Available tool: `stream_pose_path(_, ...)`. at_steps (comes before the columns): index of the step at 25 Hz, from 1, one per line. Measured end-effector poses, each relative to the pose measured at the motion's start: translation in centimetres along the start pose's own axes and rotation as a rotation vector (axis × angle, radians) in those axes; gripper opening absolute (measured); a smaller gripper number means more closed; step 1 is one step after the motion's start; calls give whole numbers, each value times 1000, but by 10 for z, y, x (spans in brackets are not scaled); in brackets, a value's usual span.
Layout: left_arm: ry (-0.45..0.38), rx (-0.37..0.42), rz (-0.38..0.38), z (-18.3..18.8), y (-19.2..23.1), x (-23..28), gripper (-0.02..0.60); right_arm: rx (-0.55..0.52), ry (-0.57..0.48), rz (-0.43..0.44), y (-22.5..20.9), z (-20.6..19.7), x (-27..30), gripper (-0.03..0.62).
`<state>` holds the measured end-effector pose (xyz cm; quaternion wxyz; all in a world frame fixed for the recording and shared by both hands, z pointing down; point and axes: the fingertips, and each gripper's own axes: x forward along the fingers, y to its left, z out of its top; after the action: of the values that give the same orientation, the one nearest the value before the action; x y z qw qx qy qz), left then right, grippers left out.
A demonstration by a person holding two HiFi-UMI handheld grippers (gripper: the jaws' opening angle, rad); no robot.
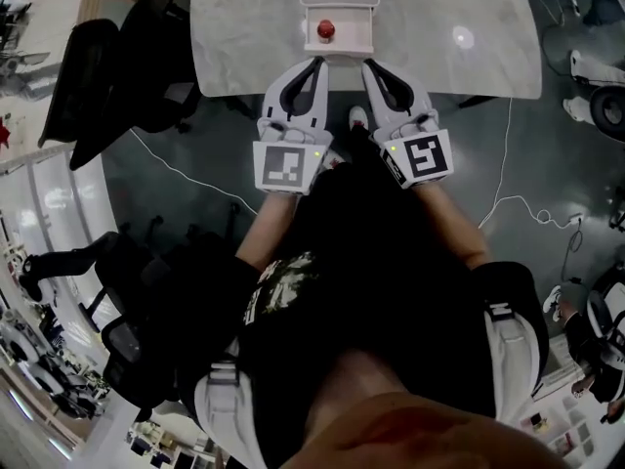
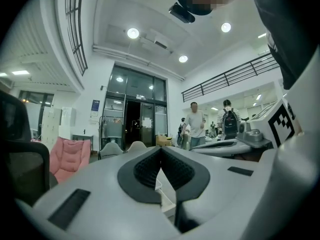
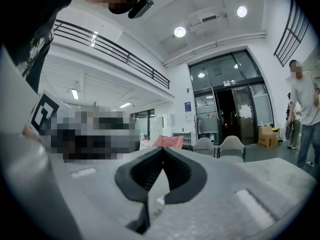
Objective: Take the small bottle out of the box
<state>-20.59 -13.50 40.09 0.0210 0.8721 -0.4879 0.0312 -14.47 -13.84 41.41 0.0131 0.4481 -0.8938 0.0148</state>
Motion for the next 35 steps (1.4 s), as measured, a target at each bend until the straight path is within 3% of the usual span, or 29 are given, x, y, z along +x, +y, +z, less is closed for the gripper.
stream_pose_path(3, -1, 2, -27, 2, -2, 18, 3, -1, -23, 7, -13, 4, 15, -5)
stream_pose_path(8, 16, -11, -4, -1, 11, 46, 3, -4, -36, 36, -34, 6, 39, -5)
stream_pose_path(14, 70, 52, -61, -26, 17, 85, 3, -25, 22, 68, -55, -9, 59, -5)
stream_pose_path(19, 132, -15, -17, -46, 29, 110, 3, 9, 77, 118, -71, -36, 76, -5)
stream_pose_path(26, 170, 4, 11, -79, 43, 132, 8, 2, 111, 218, -94, -60, 102, -5)
stream_pose_path(30, 211, 18, 49, -102, 52, 133, 77, -7, 136, 277, -93, -78, 110, -5)
stream_pose_path(35, 260, 8, 51, -129, 55, 146, 110, 22, 158, 274, -99, -93, 118, -5)
